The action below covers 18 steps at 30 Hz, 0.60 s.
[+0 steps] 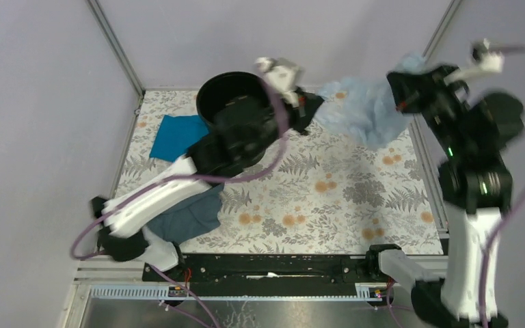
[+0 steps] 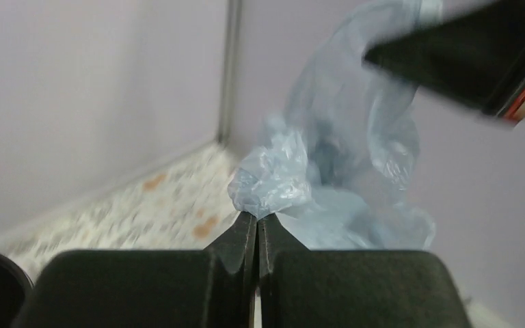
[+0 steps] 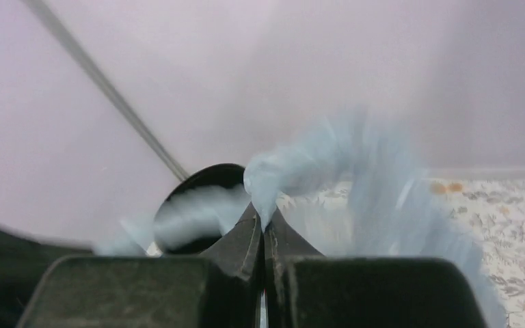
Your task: Put the trash bags into the trash bin
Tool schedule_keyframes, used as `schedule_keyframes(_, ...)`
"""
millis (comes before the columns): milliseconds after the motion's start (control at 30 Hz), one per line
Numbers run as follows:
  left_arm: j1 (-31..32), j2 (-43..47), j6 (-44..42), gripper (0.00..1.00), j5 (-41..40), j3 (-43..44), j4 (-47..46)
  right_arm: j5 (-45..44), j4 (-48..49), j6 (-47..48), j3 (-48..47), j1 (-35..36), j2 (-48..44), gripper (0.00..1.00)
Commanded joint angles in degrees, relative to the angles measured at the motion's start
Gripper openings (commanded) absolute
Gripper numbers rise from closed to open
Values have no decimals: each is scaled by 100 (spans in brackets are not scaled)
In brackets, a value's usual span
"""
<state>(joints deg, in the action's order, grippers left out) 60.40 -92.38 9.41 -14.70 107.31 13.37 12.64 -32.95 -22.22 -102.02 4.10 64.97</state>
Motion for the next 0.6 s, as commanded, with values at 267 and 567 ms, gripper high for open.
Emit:
schedule_keyframes(267,-631,679,1018,0,-1092,-2662,344,593,951,-976,5910,11,-1269,0)
schedule_keyframes(567,92,205,-587,0,-252,1589,117,129,-596,166,-138,36,232,0)
